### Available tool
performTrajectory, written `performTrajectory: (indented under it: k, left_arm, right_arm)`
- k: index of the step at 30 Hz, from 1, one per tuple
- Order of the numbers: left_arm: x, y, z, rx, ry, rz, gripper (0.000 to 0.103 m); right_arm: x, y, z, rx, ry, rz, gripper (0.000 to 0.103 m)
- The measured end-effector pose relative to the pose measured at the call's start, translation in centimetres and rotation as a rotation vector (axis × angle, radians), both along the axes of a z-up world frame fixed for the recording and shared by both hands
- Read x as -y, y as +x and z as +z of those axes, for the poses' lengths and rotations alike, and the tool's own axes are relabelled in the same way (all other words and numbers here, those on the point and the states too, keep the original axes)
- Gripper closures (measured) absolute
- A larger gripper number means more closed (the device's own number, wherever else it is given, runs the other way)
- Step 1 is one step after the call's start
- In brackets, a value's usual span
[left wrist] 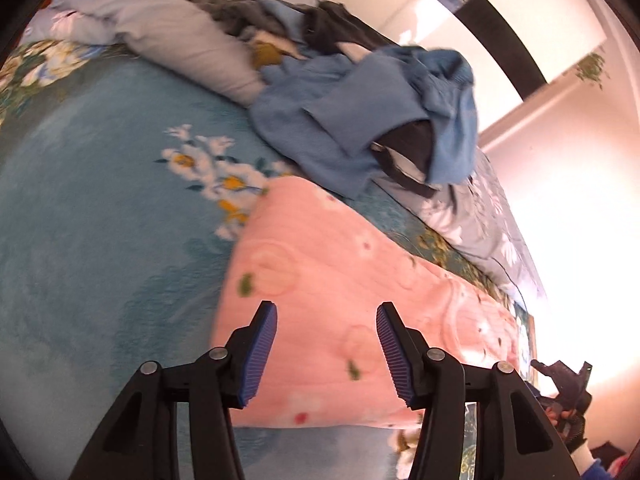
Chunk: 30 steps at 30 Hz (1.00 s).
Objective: Fold clothes
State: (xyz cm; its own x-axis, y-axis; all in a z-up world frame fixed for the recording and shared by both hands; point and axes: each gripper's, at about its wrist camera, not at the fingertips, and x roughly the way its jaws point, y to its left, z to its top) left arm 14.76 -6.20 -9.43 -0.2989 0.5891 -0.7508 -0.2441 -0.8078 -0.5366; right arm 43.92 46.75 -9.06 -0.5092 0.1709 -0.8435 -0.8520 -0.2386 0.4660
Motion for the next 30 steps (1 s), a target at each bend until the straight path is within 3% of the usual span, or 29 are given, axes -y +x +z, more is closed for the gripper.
performTrajectory:
  k: [2, 4, 7, 10, 13, 16, 19, 20, 23, 24, 27, 30]
  left_arm:
    - [-2.1, 0.3, -0.1, 0.006, -0.037, -0.057, 0.046]
    - [-4.0, 0.6, -0.6, 0.012, -0.091, -0.106, 0.046]
    - [-5.8, 1.0, -1.7, 0.021, -0.170, -0.151, 0.046]
    - [-6.6, 1.1, -3.0, 0.036, -0.237, -0.170, 0.046]
    - [-6.8, 1.2, -4.1, 0.056, -0.255, -0.171, 0.046]
    - [-6.2, 1.5, -4.4, 0.059, -0.221, -0.163, 0.046]
    - [-4.4, 1.4, -3.5, 0.074, -0.121, -0.122, 0.046]
    - [-3.6, 1.2, -3.1, 0.076, -0.087, -0.099, 0.045]
    - [-0.8, 0.5, -1.7, 0.064, -0.009, -0.012, 0.045]
    - [0.2, 0.3, -1.3, 0.058, 0.010, 0.020, 0.045]
    - [3.4, -0.5, -1.3, 0.075, 0.060, 0.125, 0.044]
    - [6.6, -1.3, -2.5, 0.121, 0.120, 0.261, 0.044]
  right_arm:
    - [-0.9, 1.9, -2.2, -0.048, -0.083, -0.063, 0.038]
    - [-1.0, 2.0, -4.1, -0.100, -0.144, -0.088, 0.038]
    - [-0.9, 0.1, -6.4, -0.151, -0.200, -0.085, 0.038]
    - [-1.0, -1.2, -7.9, -0.165, -0.205, -0.126, 0.038]
    - [-1.9, -1.7, -8.1, -0.197, -0.198, -0.152, 0.035]
    - [-2.8, -2.1, -8.1, -0.213, -0.189, -0.154, 0.035]
    - [-3.1, -3.0, -8.0, -0.198, -0.194, -0.184, 0.036]
    - [-3.1, -3.2, -7.9, -0.199, -0.195, -0.194, 0.041]
    - [-2.8, -4.0, -7.0, -0.202, -0.195, -0.210, 0.069]
    - [-2.6, -4.3, -6.3, -0.206, -0.185, -0.206, 0.073]
    - [-1.9, -5.5, -3.8, -0.221, -0.144, -0.179, 0.078]
    - [-0.4, -8.1, 0.6, -0.221, -0.046, -0.045, 0.079]
